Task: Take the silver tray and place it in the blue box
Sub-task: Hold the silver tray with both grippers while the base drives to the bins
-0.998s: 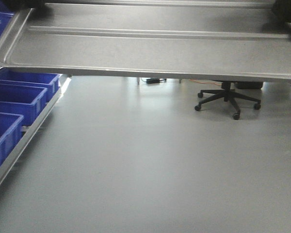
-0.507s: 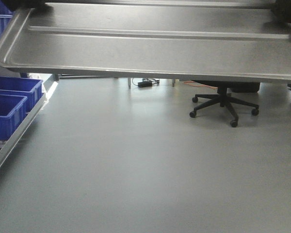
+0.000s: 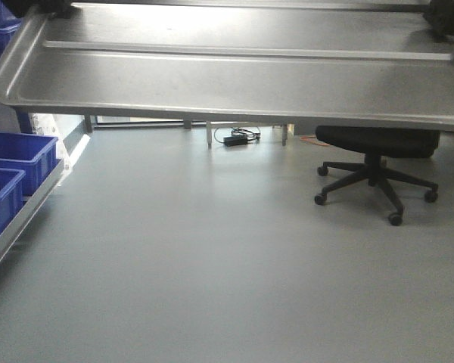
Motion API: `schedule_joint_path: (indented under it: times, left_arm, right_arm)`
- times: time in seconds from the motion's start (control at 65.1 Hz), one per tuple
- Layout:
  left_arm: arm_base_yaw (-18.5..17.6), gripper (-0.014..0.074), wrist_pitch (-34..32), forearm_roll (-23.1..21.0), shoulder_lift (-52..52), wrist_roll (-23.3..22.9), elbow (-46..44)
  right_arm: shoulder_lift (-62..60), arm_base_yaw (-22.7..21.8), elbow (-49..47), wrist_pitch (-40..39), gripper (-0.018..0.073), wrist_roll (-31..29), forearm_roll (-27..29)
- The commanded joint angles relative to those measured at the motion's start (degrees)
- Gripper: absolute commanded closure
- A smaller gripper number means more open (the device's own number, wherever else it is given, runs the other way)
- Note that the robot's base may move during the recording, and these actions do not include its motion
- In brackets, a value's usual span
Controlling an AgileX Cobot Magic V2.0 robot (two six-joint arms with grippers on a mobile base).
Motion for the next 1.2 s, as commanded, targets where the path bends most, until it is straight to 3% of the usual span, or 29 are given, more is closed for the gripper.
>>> schedule_joint_path:
  times: [0.0, 1.183]
  left_arm:
    - [-0.2, 0.0693, -0.8, 3.2, -1.7, 0.9, -1.8]
    - [-0.2, 0.0693, -0.9, 2.1, -1.7, 0.9, -1.8]
  right_arm:
    - [-1.4, -0.1, -1.5, 0.1, 0.0503, -1.7, -2.8]
    - [-1.3, -0.1, -1.5, 0.1, 0.0503, -1.7, -2.8]
